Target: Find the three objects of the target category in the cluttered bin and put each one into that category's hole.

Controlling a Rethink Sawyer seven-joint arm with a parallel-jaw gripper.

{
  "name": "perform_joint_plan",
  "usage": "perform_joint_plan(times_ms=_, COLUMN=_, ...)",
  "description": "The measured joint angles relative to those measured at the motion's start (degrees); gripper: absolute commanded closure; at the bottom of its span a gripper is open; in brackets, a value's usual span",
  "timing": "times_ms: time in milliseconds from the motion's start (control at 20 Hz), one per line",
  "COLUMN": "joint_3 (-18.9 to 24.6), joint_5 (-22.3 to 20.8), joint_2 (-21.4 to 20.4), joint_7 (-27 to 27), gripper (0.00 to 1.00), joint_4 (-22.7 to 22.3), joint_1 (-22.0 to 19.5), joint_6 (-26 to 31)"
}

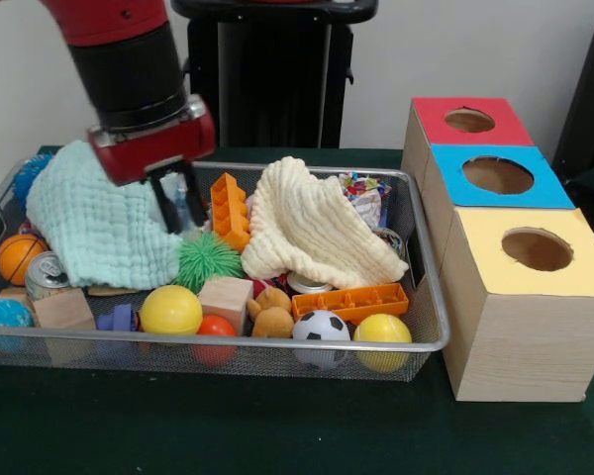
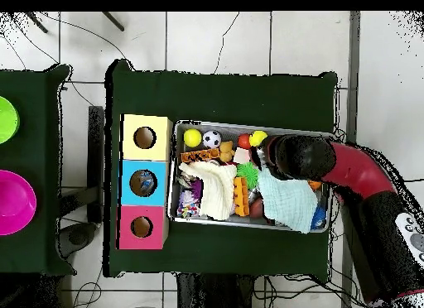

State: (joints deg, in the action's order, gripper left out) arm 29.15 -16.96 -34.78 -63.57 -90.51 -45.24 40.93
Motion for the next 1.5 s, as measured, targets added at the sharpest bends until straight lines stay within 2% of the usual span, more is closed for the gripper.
perform_joint_plan(times_ms=150, joint_3=-0.38, joint_5=2.85, joint_2=-1.25, joint_7=-2.48, gripper=1.00, joint_4=-2.65, joint_1=1.98, joint_6=-2.17)
perform_joint_plan(times_ms=350, joint_3=-0.42, joint_5=8.84, joint_2=-2.82, joint_7=-8.73, gripper=1.00, joint_4=-7.99, joint_1=5.90, joint_6=-7.06)
perform_joint_plan(times_ms=550, joint_3=-0.42, joint_5=12.51, joint_2=-2.94, joint_7=-12.58, gripper=1.00, joint_4=-10.81, joint_1=8.07, joint_6=-9.58)
perform_joint_plan(times_ms=600, joint_3=-0.43, joint_5=14.75, joint_2=-2.81, joint_7=-15.14, gripper=1.00, joint_4=-12.51, joint_1=9.60, joint_6=-11.12)
perform_joint_plan(times_ms=850, joint_3=-0.63, joint_5=18.09, joint_2=-2.80, joint_7=-20.03, gripper=1.00, joint_4=-15.80, joint_1=13.26, joint_6=-14.38)
perform_joint_plan(times_ms=1050, joint_3=-0.82, joint_5=20.10, joint_2=-3.81, joint_7=-22.76, gripper=1.00, joint_4=-17.74, joint_1=15.53, joint_6=-16.18)
perform_joint_plan(times_ms=1150, joint_3=-1.17, joint_5=21.63, joint_2=-5.61, joint_7=-24.05, gripper=1.00, joint_4=-18.85, joint_1=16.22, joint_6=-16.78)
perform_joint_plan(times_ms=1500, joint_3=-1.16, joint_5=26.67, joint_2=-10.92, joint_7=-24.60, gripper=1.00, joint_4=-23.11, joint_1=16.26, joint_6=-16.67)
